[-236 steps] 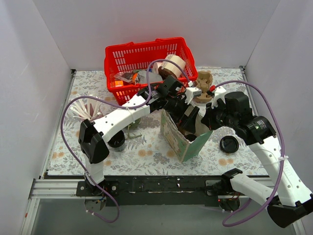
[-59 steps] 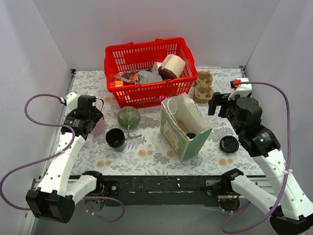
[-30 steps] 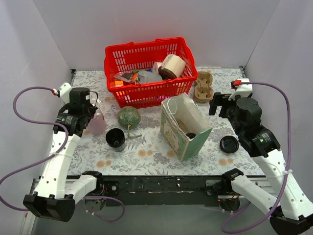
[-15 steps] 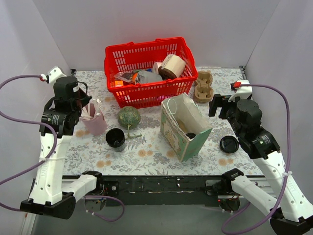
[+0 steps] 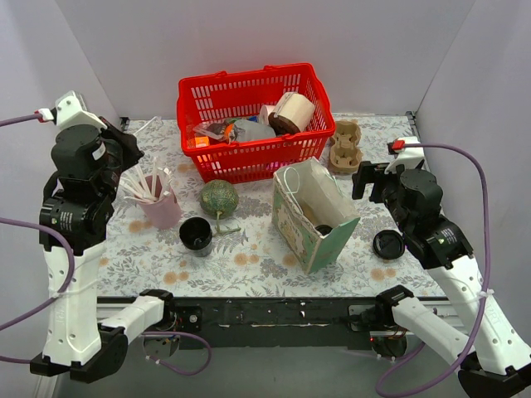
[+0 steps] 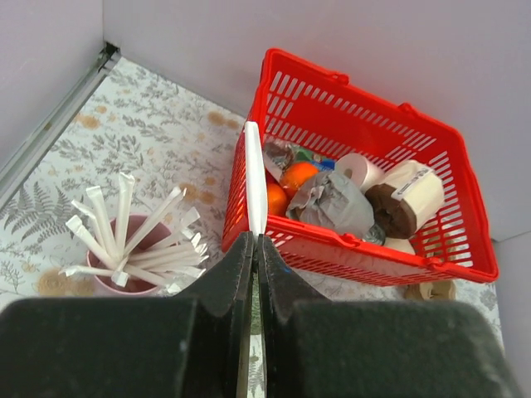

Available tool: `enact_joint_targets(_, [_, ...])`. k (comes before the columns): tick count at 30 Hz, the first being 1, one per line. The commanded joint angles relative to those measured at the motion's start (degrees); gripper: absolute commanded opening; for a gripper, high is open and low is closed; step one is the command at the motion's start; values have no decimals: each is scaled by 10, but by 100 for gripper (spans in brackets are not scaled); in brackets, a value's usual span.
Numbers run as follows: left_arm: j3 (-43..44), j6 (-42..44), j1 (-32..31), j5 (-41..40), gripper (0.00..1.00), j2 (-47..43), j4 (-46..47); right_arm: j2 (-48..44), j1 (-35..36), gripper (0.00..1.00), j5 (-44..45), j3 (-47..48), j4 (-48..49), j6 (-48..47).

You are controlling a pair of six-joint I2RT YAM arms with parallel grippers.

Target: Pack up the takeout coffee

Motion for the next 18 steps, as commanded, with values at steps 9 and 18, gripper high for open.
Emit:
enact_joint_targets(9, [75, 55, 2, 271, 0, 48, 60, -11, 0, 97, -5, -17, 40, -18])
enact_joint_targets(18, [95, 95, -128, 475, 0, 147, 90, -9, 0, 97, 21, -28, 39, -35])
